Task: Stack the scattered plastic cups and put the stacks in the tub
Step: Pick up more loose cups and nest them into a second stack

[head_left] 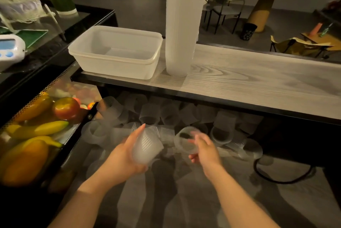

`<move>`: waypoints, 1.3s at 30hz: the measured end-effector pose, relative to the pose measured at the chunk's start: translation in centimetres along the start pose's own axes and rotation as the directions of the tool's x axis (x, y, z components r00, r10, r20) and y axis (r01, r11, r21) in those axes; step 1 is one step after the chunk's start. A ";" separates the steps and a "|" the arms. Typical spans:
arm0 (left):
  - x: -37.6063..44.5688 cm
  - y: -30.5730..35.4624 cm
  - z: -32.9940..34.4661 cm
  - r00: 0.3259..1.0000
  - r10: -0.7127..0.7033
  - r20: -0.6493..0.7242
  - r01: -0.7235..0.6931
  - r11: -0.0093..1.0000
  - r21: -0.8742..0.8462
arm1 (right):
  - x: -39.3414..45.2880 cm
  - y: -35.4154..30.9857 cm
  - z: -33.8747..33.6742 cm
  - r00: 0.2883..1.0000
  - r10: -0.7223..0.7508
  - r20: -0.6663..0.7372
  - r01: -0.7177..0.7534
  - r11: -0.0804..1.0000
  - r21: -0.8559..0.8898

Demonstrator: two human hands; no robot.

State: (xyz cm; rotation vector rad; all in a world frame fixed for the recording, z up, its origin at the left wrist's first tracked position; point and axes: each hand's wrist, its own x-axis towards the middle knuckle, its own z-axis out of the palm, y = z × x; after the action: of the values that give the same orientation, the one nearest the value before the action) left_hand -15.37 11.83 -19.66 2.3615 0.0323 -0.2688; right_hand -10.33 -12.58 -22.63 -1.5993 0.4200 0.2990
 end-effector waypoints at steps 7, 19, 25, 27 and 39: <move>0.9 3.3 2.3 0.972 0.194 0.134 -0.202 0.978 0.055 | -2.8 -4.0 -2.1 0.899 0.085 0.429 -0.032 0.991 -0.129; 2.1 6.2 5.9 0.942 0.240 0.234 -0.253 0.967 0.024 | 0.8 -0.9 -5.8 0.999 -0.047 -0.027 0.024 0.824 -0.567; 1.6 5.2 5.0 0.961 0.181 0.208 -0.192 0.981 0.034 | 4.8 -4.0 -9.9 0.955 -0.196 -0.224 -0.147 0.344 -0.928; 1.2 4.9 4.6 0.966 0.160 0.203 -0.172 0.984 0.041 | 5.7 -4.9 -9.9 0.976 -0.074 -0.205 -0.170 0.333 -0.928; 0.2 3.1 4.3 0.972 0.057 0.228 -0.064 0.998 0.024 | 0.0 -3.9 -7.6 0.962 -0.234 -0.144 0.196 0.952 -0.236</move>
State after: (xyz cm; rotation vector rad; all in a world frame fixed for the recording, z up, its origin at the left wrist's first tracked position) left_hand -15.63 6.68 -20.59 2.3437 -0.1540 -0.5116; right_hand -9.08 -19.99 -18.55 -1.8794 0.3463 0.0414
